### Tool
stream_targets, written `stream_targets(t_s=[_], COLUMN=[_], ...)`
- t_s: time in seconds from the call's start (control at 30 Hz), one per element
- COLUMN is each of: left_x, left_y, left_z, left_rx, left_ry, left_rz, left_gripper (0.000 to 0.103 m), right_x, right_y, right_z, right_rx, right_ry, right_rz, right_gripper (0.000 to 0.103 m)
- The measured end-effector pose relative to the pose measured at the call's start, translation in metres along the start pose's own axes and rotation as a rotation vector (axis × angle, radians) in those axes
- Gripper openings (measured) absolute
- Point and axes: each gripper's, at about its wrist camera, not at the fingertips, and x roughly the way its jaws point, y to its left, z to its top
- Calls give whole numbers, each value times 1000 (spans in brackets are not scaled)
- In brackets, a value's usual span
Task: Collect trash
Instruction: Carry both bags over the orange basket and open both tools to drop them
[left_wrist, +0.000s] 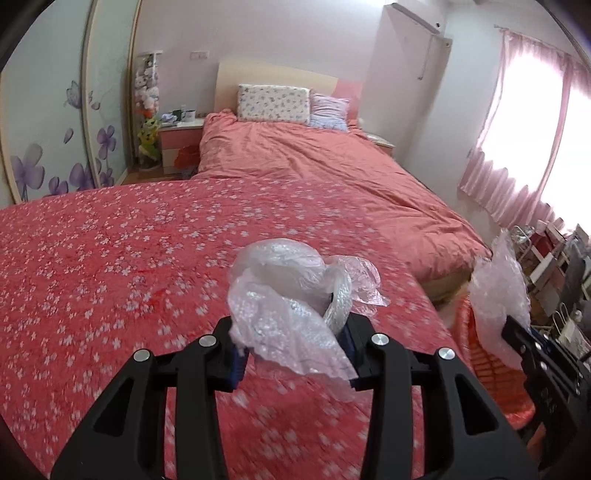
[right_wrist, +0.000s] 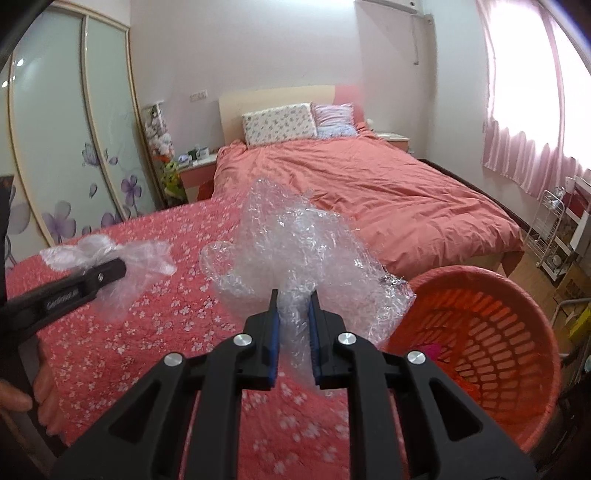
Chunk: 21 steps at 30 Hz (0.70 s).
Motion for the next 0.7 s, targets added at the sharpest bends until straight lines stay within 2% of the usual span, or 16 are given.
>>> stream_targets(t_s=[0.37, 0.7], left_x=[-34, -27], left_y=[-57, -114], left_z=[-16, -29], left_rx=[78, 164], left_ry=[-24, -15], left_rz=[-110, -203], left_gripper=[41, 41], right_x=[-63, -85], right_y=[-46, -96], right_z=[-8, -16], right_rx=[47, 117], right_ry=[-85, -105], right_rz=[-80, -150], right_gripper=[15, 15])
